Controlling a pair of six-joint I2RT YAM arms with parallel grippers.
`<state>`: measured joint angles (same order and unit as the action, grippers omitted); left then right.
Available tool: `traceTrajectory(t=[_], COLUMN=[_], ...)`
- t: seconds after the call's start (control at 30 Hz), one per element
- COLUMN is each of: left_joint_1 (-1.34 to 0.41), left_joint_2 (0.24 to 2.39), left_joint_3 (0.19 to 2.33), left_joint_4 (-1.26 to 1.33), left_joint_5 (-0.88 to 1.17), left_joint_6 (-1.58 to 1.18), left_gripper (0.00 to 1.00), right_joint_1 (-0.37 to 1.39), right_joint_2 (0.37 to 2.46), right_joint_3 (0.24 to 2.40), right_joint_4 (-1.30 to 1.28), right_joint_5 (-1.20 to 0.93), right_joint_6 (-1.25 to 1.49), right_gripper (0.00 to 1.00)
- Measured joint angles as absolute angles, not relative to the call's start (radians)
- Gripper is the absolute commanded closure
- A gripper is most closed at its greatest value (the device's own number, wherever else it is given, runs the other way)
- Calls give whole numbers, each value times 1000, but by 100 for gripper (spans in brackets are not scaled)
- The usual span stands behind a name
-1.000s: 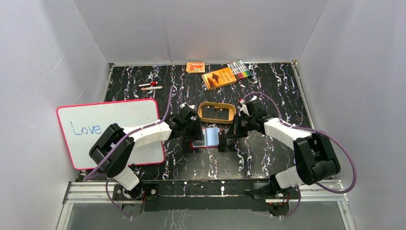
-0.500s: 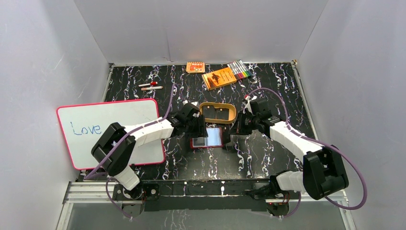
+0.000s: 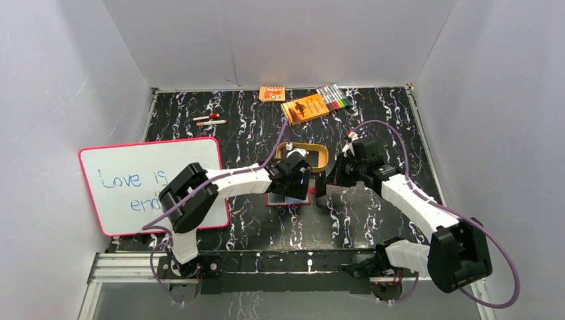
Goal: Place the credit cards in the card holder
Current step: Turn over the card slot in the card holder.
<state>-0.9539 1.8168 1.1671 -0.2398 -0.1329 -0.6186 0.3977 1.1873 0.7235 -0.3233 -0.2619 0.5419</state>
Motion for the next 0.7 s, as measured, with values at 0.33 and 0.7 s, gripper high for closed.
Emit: traceTrajectory(t=[0.33, 0.7], left_joint_1=[-983, -982], left_joint_2=[1877, 1877], left_joint_3=[1213, 1217], left_joint_4=[-287, -297], left_joint_5=[-245, -289], left_joint_6=[-587, -595], left_gripper=[53, 86], right_joint_1=[398, 398], right_joint_2=[1145, 1145], right_joint_3=[723, 721], right_joint_4=[-352, -357], right_joint_5=[-227, -230], right_joint_6=[537, 531], right_gripper=[100, 100])
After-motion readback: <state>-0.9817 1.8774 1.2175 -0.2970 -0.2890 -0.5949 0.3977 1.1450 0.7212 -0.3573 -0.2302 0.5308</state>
